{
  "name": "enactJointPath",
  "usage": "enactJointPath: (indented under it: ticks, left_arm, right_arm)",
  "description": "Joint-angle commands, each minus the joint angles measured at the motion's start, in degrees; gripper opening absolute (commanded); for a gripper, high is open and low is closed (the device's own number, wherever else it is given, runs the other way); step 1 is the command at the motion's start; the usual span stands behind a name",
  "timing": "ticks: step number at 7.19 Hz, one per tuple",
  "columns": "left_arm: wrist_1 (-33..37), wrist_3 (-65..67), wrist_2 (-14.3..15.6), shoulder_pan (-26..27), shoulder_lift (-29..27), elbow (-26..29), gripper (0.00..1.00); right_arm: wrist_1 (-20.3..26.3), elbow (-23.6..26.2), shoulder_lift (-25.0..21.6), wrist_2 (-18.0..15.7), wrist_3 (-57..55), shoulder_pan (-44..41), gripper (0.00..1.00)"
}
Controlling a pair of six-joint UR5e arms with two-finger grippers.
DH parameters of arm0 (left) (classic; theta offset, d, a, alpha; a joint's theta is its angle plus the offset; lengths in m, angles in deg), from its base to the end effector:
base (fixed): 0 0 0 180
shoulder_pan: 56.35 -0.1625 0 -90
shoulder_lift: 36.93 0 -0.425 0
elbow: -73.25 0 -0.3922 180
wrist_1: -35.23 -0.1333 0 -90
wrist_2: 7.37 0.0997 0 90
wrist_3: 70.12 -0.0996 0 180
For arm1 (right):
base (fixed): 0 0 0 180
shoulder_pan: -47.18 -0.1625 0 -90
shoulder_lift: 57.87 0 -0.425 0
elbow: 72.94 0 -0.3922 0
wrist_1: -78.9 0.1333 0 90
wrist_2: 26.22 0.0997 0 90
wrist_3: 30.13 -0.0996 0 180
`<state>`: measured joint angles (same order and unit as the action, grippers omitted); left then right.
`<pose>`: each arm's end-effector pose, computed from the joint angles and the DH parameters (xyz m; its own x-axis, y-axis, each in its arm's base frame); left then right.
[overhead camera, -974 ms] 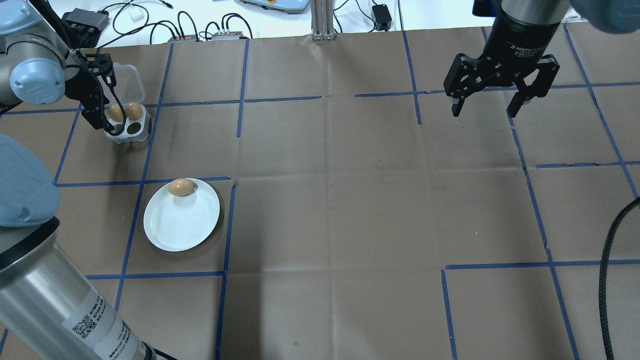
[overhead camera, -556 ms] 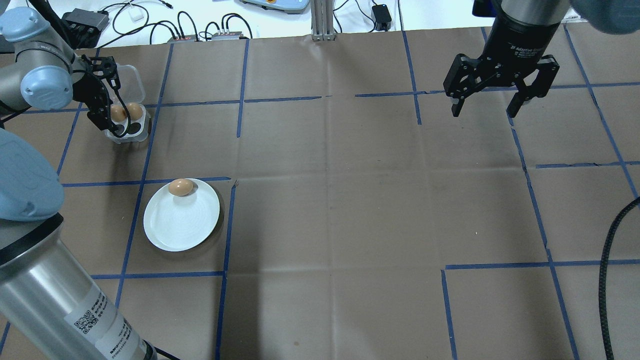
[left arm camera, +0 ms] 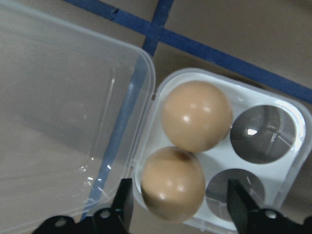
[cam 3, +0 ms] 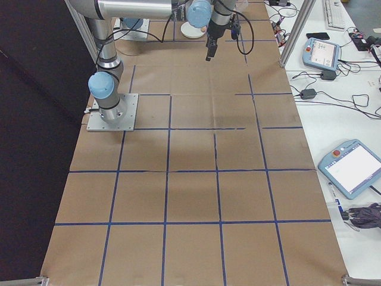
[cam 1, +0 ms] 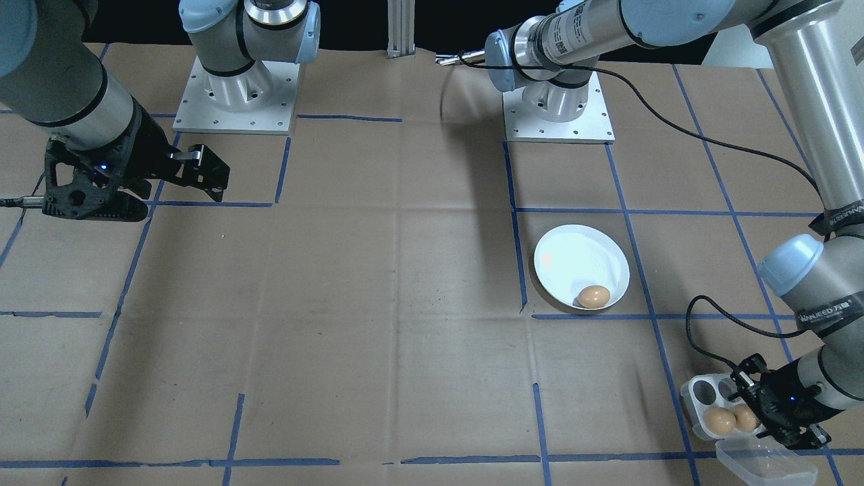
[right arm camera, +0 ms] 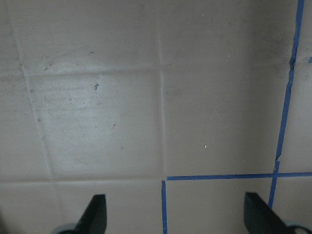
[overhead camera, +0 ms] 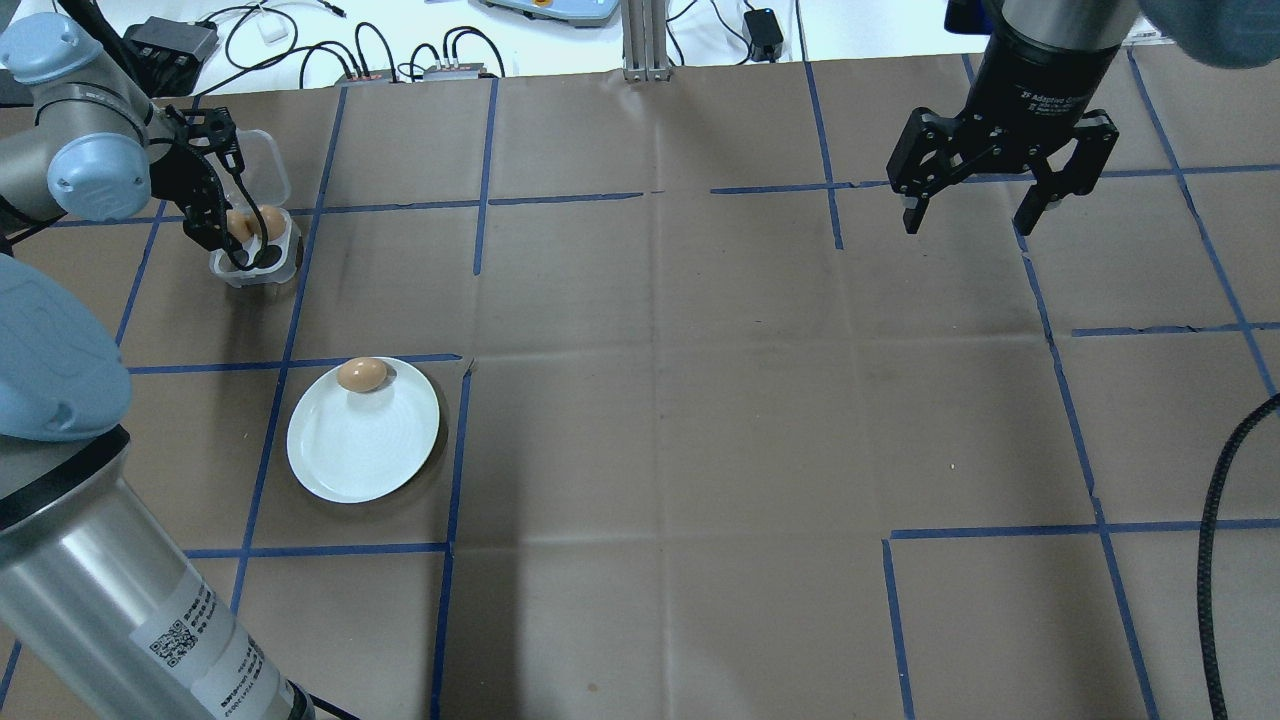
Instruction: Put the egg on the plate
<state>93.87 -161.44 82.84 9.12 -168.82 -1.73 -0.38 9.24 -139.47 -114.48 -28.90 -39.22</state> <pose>0.1866 -0.7291 0.2101 -0.3928 0.9163 -0.0782 0.9189 0.3944 0.0055 0.1026 -0.5400 0.4618 -0.9983 0.0477 -0.0340 0.0402 0.9799 0.1953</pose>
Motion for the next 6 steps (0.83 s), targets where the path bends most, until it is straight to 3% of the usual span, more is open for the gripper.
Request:
enactJointPath:
  ticks: [1, 2, 6]
  left_arm:
    - [-0.28, 1.15, -1.27, 0.09, 0.14, 0.09, 0.48]
    - [-0.37, 1.24, -1.18, 0.09, 0.23, 0.01, 0.41]
    - [-0.19, 1.5, -0.48, 0.27, 2.41, -0.34, 0.32]
  right_arm:
    - [0.0, 0.0, -0.05, 0.02, 0.0, 0.0, 1.0]
    - [0.0, 0.0, -0.05, -0.07, 0.0, 0.0, 1.0]
    - [0.0, 0.0, -0.05, -0.07, 0.0, 0.0, 1.0]
